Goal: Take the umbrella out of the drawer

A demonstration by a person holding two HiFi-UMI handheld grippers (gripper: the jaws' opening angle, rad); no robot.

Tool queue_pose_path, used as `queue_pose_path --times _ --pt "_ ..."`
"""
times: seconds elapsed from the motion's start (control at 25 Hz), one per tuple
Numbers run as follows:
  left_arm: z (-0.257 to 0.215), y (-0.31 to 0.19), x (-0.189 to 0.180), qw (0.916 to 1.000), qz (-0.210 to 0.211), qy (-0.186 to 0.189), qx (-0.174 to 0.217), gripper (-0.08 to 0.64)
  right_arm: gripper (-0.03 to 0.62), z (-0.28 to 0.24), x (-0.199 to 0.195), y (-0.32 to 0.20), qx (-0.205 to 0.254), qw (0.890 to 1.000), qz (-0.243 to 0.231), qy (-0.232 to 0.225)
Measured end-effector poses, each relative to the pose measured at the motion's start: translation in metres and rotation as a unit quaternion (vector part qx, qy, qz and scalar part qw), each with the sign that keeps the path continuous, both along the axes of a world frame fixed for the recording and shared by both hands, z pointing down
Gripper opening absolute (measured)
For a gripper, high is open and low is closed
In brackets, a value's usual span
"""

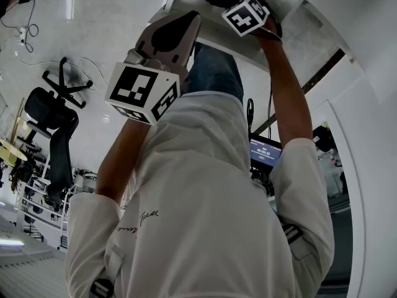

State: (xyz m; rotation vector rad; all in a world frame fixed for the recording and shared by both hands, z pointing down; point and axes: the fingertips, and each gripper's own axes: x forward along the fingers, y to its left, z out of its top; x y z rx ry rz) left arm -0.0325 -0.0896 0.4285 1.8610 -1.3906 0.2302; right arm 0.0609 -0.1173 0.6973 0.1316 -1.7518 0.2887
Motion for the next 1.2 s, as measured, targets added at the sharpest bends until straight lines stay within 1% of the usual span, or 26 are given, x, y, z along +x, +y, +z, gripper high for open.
queue_pose_path --times 0.36,0.8,1.2 --pt "-0.003 -0.003 -0.008 1.0 -0.005 -0.004 0.002 0.016 0.247 -0.016 -0.001 0.003 0.002 1.0 -0.001 -0.007" --pt "-0.003 -0.002 -0.01 1.0 0.002 -0.007 0.003 0.017 0.247 -0.034 0.0 0.003 0.004 1.0 0.008 -0.016" --pt "-0.009 -0.001 -0.009 0.9999 0.003 -0.012 0.012 0.017 0.247 -0.059 -0.003 0.007 0.011 0.999 0.01 -0.04"
